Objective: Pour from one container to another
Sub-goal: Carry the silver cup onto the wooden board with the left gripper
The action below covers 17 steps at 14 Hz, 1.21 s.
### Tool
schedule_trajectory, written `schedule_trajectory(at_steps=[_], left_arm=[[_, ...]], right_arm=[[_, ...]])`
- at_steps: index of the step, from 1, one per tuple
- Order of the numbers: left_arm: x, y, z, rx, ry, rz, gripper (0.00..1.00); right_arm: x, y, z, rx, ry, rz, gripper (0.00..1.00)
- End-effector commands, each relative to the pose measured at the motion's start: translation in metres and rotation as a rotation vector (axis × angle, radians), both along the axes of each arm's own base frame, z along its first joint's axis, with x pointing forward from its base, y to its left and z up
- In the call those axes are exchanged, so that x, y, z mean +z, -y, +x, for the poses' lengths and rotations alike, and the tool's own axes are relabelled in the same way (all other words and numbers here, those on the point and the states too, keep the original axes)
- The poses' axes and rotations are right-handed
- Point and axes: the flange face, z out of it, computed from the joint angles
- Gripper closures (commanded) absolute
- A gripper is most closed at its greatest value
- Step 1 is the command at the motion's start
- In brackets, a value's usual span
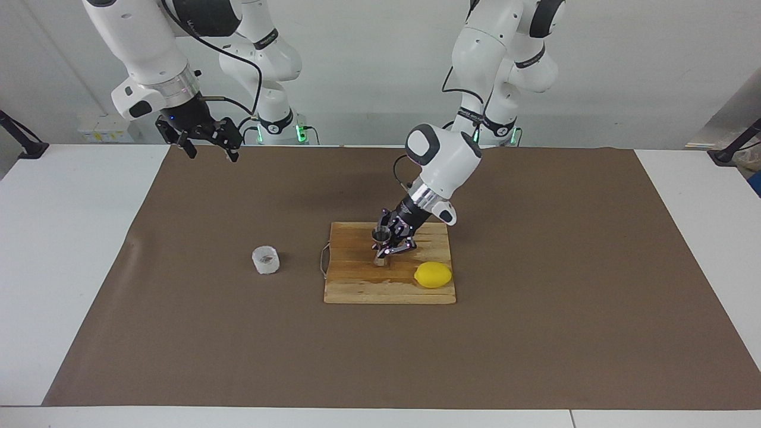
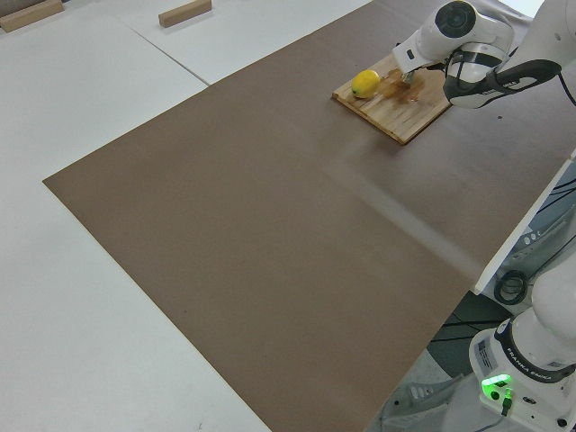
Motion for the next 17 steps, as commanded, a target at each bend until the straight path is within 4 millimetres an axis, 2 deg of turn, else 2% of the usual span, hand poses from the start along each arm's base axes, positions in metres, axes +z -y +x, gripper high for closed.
schedule_trajectory(at_steps=[1, 2, 3, 4, 5, 9, 13, 17], left_arm=[[-0.003, 0.000, -0.001, 0.013, 0.012, 0.004, 1.00], [-0.004, 0.000, -0.001, 0.010, 0.014, 0.006, 1.00], [-0.005, 0.000, -0.002, 0.005, 0.017, 0.009, 0.89], [-0.005, 0.000, -0.002, -0.005, 0.027, 0.015, 0.35], [-0.005, 0.000, -0.002, -0.006, 0.028, 0.015, 0.04], [-0.005, -0.003, 0.000, -0.007, 0.023, 0.014, 0.00], [0.006, -0.005, 0.000, -0.054, 0.024, 0.000, 0.00], [0.025, -0.023, -0.018, -0.210, 0.097, 0.024, 0.00]], right_arm=[[0.002, 0.002, 0.000, 0.001, -0.007, 0.021, 0.00], [0.002, 0.002, 0.000, 0.001, -0.007, 0.020, 0.00], [0.002, 0.002, 0.000, 0.001, -0.007, 0.019, 0.00], [0.002, 0.002, 0.000, 0.001, -0.007, 0.019, 0.00], [0.002, 0.002, 0.000, 0.003, -0.007, 0.020, 0.00], [0.002, 0.002, 0.000, 0.001, -0.007, 0.020, 0.00], [0.002, 0.002, 0.000, 0.003, -0.007, 0.021, 0.00], [0.002, 0.002, 0.000, 0.001, -0.007, 0.020, 0.00]])
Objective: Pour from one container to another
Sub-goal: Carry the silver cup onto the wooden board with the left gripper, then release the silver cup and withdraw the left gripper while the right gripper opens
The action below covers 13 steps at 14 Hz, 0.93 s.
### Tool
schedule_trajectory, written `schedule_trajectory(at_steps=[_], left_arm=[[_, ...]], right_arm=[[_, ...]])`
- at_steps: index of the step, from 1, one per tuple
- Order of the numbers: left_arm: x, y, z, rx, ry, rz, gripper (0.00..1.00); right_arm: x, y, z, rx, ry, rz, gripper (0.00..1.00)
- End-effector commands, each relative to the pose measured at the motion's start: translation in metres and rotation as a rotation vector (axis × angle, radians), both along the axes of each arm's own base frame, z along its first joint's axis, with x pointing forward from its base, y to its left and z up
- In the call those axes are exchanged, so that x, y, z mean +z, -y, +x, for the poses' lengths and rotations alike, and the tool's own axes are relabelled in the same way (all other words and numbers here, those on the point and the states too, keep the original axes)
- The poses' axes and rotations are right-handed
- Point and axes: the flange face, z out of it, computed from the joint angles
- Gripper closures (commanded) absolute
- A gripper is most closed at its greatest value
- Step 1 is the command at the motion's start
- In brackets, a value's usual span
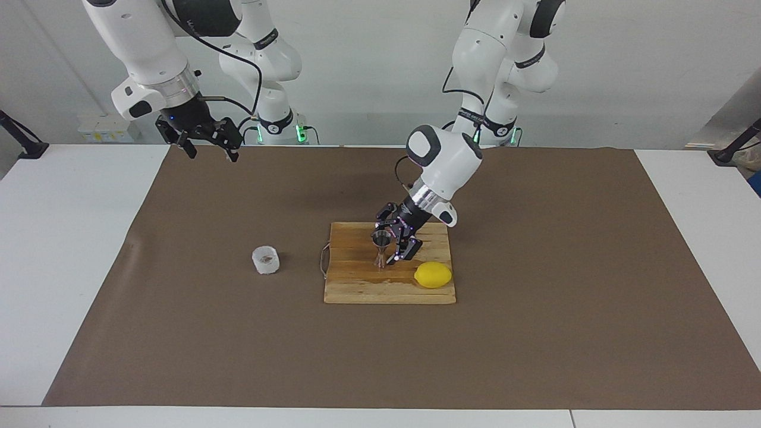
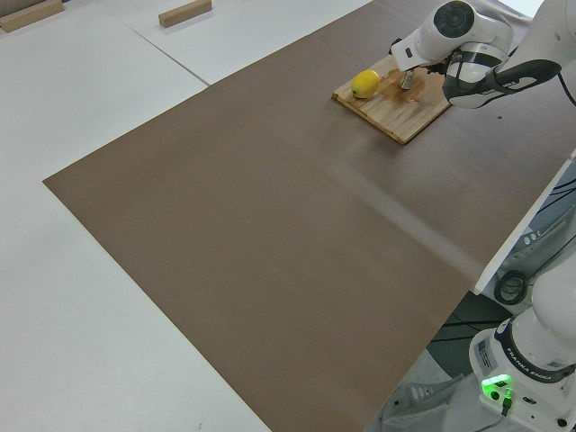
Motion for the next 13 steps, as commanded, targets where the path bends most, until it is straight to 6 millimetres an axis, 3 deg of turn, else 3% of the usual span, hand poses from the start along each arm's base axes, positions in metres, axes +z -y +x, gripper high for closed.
schedule_trajectory(at_steps=[1, 3, 9, 13], left_arm=[[0.019, -0.025, -0.018, -0.105, 0.025, -0.004, 0.00], [0.023, -0.029, -0.019, -0.154, 0.055, 0.002, 0.00], [0.063, -0.051, -0.002, -0.361, 0.116, 0.045, 0.00], [0.104, -0.066, 0.021, -0.598, 0.224, 0.266, 0.00]], right_arm=[[0.002, 0.002, 0.000, 0.003, -0.007, 0.020, 0.00], [0.002, 0.002, 0.000, 0.001, -0.007, 0.021, 0.00], [-0.001, 0.005, -0.008, 0.025, -0.056, 0.022, 0.00], [0.001, 0.009, -0.012, 0.379, -0.051, 0.071, 0.00]])
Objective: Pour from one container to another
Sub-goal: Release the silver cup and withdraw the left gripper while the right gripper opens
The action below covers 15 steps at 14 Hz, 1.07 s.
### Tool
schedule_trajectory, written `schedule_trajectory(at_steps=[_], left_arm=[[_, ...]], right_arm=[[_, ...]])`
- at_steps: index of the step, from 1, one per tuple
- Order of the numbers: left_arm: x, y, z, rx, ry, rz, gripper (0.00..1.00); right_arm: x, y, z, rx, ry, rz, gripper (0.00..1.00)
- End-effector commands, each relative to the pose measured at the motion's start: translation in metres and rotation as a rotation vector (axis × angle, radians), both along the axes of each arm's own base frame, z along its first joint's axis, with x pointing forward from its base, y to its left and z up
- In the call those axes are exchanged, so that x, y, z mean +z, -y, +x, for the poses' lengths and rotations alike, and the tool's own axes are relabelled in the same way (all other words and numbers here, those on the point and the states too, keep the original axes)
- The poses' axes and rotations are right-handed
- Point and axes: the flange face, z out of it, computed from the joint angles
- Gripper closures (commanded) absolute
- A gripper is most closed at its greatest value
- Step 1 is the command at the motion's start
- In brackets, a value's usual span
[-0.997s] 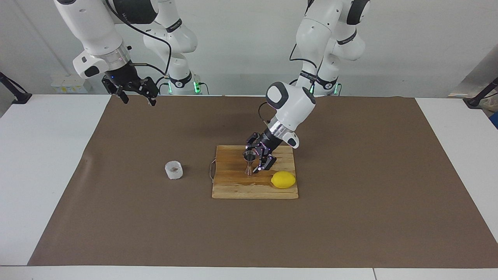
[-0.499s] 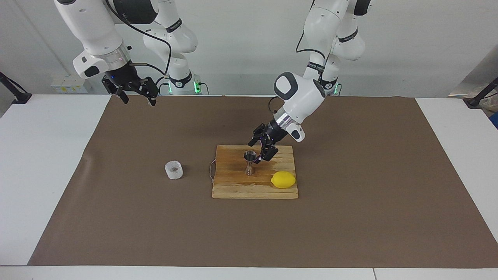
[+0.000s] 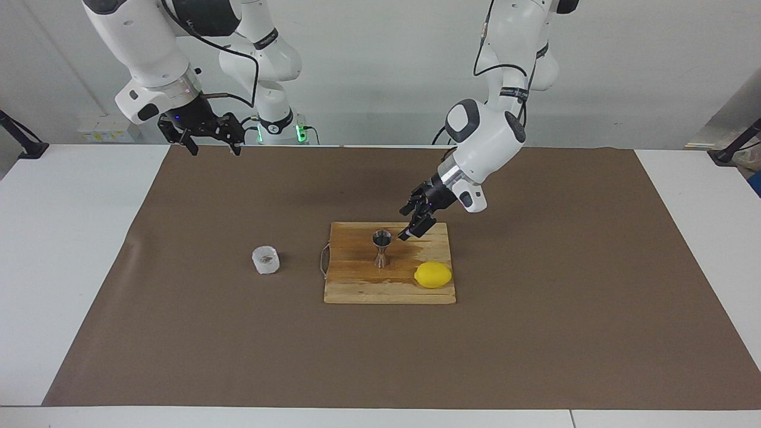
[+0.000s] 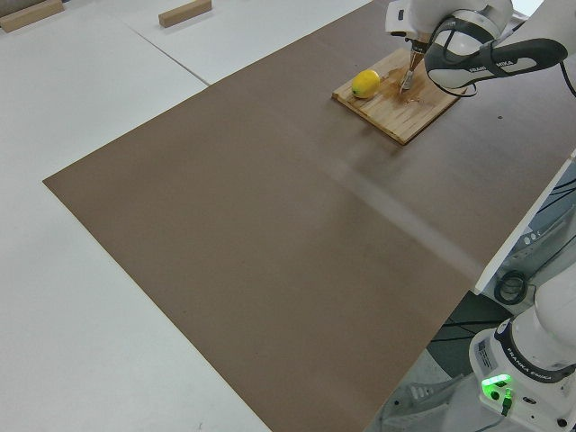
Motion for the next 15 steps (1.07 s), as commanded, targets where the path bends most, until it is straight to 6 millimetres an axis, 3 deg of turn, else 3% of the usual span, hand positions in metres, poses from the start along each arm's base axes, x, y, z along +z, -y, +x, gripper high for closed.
schedule_trajectory(at_steps=[1, 6, 9, 11, 14, 15], left_arm=[[0.036, -0.014, 0.018, -0.117, 0.098, 0.120, 0.00], [0.063, -0.022, 0.034, -0.264, 0.251, 0.350, 0.00], [0.066, -0.040, 0.038, -0.511, 0.364, 0.525, 0.00], [0.073, -0.073, 0.044, -0.688, 0.402, 0.578, 0.00], [0.088, -0.131, 0.044, -0.928, 0.409, 0.607, 0.00], [0.097, -0.153, 0.041, -1.019, 0.410, 0.608, 0.00]], right_arm=[[0.006, 0.014, -0.003, 0.208, 0.013, 0.063, 0.00], [-0.009, 0.025, -0.005, 0.646, 0.083, 0.118, 0.00], [-0.031, 0.032, 0.000, 0.897, 0.201, 0.175, 0.00], [-0.053, 0.047, 0.005, 1.059, 0.234, 0.248, 0.00], [-0.101, 0.070, 0.028, 1.203, 0.298, 0.374, 0.00], [-0.127, 0.076, 0.039, 1.257, 0.320, 0.410, 0.00]])
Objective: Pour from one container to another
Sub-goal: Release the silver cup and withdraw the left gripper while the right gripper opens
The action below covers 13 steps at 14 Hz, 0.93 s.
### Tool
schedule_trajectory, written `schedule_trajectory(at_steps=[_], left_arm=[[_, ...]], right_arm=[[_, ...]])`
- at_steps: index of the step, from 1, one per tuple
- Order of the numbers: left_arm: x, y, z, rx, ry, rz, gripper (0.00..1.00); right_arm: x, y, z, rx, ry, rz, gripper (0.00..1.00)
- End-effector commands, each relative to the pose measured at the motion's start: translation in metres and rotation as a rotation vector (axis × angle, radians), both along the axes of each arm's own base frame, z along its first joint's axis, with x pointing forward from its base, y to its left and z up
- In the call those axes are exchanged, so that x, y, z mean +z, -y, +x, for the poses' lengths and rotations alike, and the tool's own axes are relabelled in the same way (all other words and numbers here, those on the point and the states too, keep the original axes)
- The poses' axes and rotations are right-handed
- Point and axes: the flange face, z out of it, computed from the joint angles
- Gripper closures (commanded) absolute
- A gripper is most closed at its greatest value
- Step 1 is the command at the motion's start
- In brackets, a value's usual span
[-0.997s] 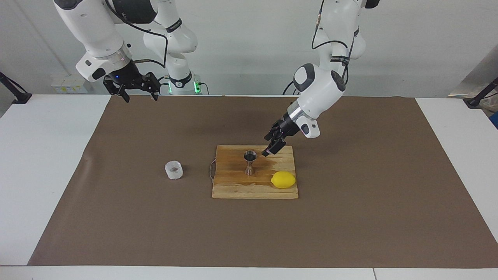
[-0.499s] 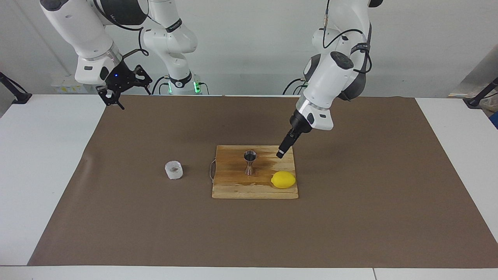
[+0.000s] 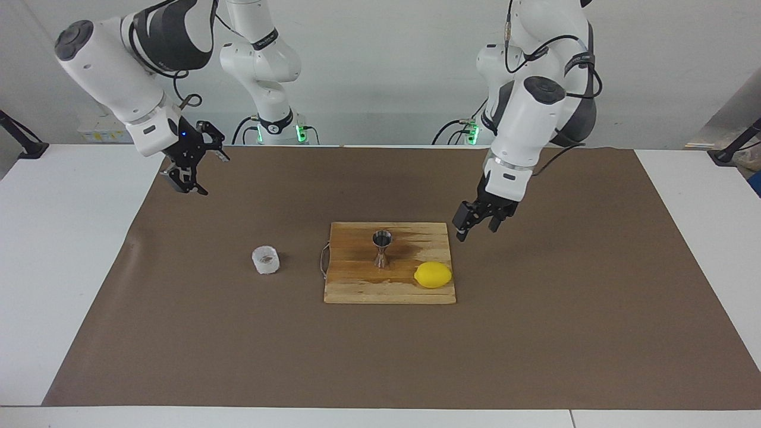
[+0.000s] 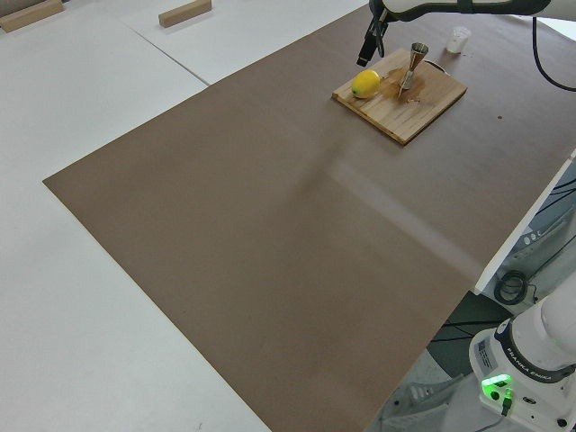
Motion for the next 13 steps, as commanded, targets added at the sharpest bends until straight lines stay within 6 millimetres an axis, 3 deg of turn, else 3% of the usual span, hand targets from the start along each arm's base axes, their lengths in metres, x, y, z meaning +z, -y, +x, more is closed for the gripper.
schedule_trajectory(at_steps=[1, 2, 4, 7, 9, 11, 12, 13], left_arm=[[0.028, -0.057, -0.011, -0.197, -0.027, 0.070, 0.00], [0.037, -0.080, -0.013, -0.248, -0.030, 0.081, 0.00], [0.054, -0.111, -0.016, -0.307, -0.037, 0.121, 0.00], [0.107, -0.135, -0.012, -0.320, -0.046, 0.197, 0.00], [0.129, -0.141, -0.010, -0.337, -0.069, 0.206, 0.00], [0.151, -0.147, -0.012, -0.331, -0.084, 0.209, 0.00], [0.151, -0.145, -0.015, -0.343, -0.105, 0.218, 0.00], [0.152, -0.142, -0.022, -0.359, -0.119, 0.221, 0.00]], right_arm=[[-0.062, 0.013, 0.030, 0.123, 0.041, 0.153, 0.00], [-0.082, 0.020, 0.040, 0.157, 0.093, 0.203, 0.00], [-0.100, 0.022, 0.049, 0.214, 0.147, 0.219, 0.00], [-0.132, 0.021, 0.061, 0.247, 0.210, 0.272, 0.00], [-0.152, 0.015, 0.066, 0.239, 0.202, 0.298, 0.00], [-0.189, 0.015, 0.068, 0.210, 0.190, 0.389, 0.00], [-0.207, 0.012, 0.068, 0.198, 0.187, 0.430, 0.00], [-0.211, 0.008, 0.069, 0.221, 0.205, 0.441, 0.00]])
